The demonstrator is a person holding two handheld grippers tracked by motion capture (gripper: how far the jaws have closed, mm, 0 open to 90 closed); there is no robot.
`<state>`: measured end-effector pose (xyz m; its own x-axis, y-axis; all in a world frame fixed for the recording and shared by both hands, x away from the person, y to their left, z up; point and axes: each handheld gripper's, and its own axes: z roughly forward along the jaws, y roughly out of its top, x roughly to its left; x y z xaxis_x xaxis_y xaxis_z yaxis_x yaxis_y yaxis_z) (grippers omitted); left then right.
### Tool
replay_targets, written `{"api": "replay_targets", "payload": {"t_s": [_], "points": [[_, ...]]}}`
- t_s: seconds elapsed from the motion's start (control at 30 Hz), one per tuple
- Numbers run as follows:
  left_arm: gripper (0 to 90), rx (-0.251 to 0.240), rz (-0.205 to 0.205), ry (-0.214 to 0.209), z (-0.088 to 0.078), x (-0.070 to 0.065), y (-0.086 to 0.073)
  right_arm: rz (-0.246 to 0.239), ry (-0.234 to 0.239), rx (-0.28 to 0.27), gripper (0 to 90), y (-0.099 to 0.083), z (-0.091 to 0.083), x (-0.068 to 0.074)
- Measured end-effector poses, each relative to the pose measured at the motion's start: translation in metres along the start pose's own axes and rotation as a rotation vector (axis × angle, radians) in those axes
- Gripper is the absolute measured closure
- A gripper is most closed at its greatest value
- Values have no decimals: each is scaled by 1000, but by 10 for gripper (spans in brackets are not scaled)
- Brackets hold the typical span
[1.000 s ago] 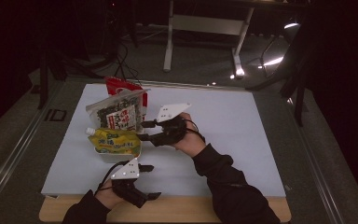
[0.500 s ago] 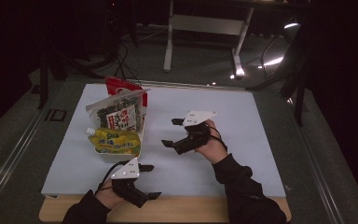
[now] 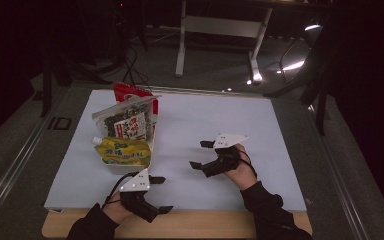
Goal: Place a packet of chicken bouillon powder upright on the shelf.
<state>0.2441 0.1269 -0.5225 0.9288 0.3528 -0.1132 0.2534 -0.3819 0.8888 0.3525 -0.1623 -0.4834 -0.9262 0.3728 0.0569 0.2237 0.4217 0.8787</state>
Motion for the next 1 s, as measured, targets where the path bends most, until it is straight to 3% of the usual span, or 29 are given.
{"api": "replay_targets", "payload": {"t_s": [0.4,0.77,1.0], "points": [[74,-4,2,3,-1,0,0,9,29,22,138,-26,0,11],[74,-8,5,7,-1,-1,0,41,53,40,138,-48,-5,11],[74,-7,16,9,-1,-2,1,39,57,41,138,-51,-6,10]]}}
